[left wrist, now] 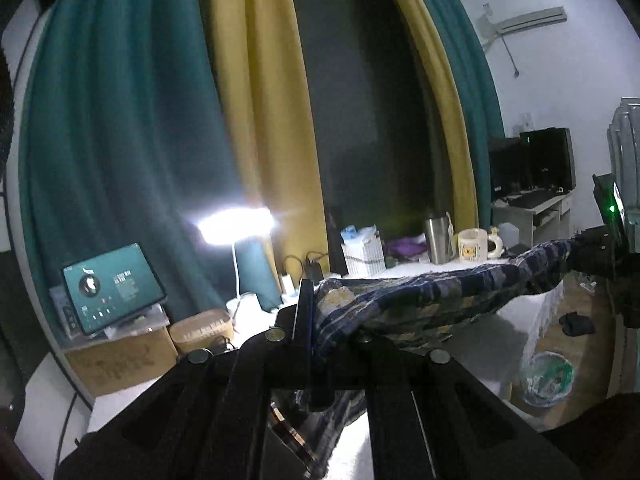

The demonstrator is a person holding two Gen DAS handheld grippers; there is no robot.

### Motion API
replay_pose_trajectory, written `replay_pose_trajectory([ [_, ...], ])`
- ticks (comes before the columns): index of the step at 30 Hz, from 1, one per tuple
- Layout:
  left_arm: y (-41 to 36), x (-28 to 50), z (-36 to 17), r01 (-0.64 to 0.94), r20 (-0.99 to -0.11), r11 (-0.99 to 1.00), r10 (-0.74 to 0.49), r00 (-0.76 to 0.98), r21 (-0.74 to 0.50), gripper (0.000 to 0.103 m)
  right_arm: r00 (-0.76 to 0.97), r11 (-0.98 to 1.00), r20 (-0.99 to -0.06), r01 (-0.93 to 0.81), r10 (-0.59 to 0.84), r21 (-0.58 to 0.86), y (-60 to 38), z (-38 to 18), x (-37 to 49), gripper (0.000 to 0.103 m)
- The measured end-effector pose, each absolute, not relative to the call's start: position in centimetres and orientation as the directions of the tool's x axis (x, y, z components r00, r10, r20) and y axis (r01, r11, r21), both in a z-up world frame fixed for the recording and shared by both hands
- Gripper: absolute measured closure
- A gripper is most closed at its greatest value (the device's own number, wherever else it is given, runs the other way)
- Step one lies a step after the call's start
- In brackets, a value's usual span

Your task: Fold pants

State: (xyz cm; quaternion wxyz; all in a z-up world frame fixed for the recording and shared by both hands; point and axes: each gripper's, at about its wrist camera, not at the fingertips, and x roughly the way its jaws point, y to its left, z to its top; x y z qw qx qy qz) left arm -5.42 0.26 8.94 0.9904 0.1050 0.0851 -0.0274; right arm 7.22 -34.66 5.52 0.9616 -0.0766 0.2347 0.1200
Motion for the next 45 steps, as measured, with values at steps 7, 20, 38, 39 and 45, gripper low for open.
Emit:
replay_pose_trajectory([
  [7,0.0,-7.6,11.3,0.063,-0.100,0.971,-0.041,0.994,0.229,0.099,0.879,0.959,-0.430,-0.269,0.206,-0.090,-34.6,7.0,5.4,0.093],
  [20,0.1,-7.8,12.2,0.073,-0.083,0.965,-0.053,0.995,0.251,0.099,0.888,0.961,-0.413,-0.259,0.201,-0.091,-34.9,8.1,4.7,0.093],
  [38,1.5,-0.1,9.9,0.074,-0.230,0.973,-0.022,0.973,0.220,0.099,0.826,0.957,-0.524,-0.282,0.207,-0.068,-32.7,5.0,12.7,0.093],
  [39,1.6,0.3,9.8,0.074,-0.236,0.973,-0.021,0.971,0.219,0.099,0.823,0.957,-0.529,-0.282,0.205,-0.068,-32.5,4.8,13.2,0.093],
  [45,1.9,3.7,9.0,0.077,-0.282,0.969,-0.007,0.959,0.236,0.099,0.814,0.960,-0.548,-0.271,0.195,-0.062,-32.1,4.2,15.9,0.093],
])
